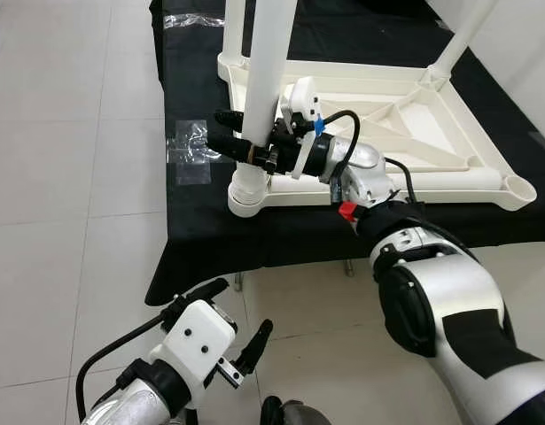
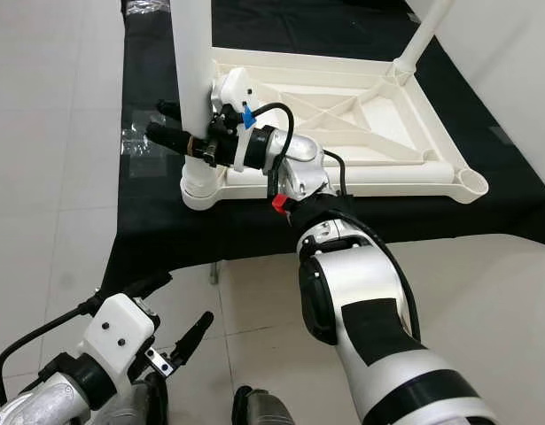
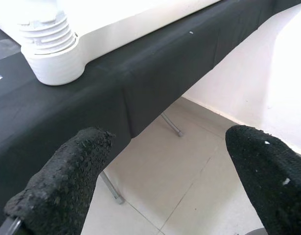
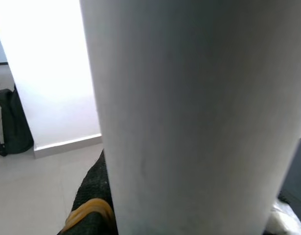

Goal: Building children table

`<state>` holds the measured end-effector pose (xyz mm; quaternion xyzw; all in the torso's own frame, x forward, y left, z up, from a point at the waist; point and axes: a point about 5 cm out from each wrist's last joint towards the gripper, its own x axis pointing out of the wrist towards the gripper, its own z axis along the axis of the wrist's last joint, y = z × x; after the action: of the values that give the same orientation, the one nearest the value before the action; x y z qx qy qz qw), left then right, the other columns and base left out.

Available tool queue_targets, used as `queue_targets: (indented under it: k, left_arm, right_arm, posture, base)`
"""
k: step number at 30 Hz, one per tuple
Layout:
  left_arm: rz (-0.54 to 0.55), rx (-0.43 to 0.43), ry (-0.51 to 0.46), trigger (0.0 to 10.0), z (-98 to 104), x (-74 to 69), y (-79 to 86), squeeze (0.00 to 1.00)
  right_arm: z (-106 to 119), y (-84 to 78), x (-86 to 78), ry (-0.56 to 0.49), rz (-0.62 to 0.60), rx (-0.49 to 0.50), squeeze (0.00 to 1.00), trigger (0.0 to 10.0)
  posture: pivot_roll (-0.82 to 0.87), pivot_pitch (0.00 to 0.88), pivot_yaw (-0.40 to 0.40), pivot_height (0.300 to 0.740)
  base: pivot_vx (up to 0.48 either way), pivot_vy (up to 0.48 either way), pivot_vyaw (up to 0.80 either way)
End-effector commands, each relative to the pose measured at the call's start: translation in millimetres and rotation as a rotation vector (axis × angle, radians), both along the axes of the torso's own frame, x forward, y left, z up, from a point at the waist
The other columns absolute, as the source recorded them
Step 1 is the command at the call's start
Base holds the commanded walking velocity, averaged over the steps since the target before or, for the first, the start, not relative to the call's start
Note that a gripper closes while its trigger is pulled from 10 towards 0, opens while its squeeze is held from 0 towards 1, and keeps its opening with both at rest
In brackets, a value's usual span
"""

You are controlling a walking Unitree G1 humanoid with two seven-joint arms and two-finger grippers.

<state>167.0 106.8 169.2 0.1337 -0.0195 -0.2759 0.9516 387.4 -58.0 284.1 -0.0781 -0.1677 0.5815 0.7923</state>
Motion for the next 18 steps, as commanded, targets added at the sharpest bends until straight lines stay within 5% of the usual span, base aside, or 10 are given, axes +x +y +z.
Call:
queue_targets:
  k: [1, 6, 8, 18]
  left_arm:
    - [-0.001, 0.017, 0.026, 10.0, -6.7, -1.7, 0.7, 0.00]
    - [0.004, 0.016, 0.028, 10.0, -7.2, -1.1, 1.5, 0.00]
    - [0.004, 0.017, 0.028, 10.0, -7.7, -0.3, 1.1, 0.00]
    - [0.015, 0.018, 0.030, 10.0, -7.9, -1.3, 0.4, 0.00]
  right_arm:
    - [-20.0, 1.2, -1.2, 0.068, 0.012, -0.024, 0.00, 0.0]
    - [-21.8, 2.0, -1.5, 0.088, 0.023, -0.022, 0.00, 0.0]
    - [-30.2, 4.9, -2.3, 0.199, 0.078, -0.042, 0.00, 0.0]
    - [-28.1, 19.4, -3.5, 0.202, 0.087, -0.090, 0.00, 0.0]
  posture:
    - [0.19, 0.290, -0.169, 0.740]
    - [0.19, 0.292, -0.169, 0.740]
    - [0.20, 0.299, -0.172, 0.740]
    - [0.22, 0.312, -0.186, 0.740]
  base:
    - [0.000, 0.000, 0.00]
    - [0.000, 0.000, 0.00]
    - [0.000, 0.000, 0.00]
    - [0.000, 0.000, 0.00]
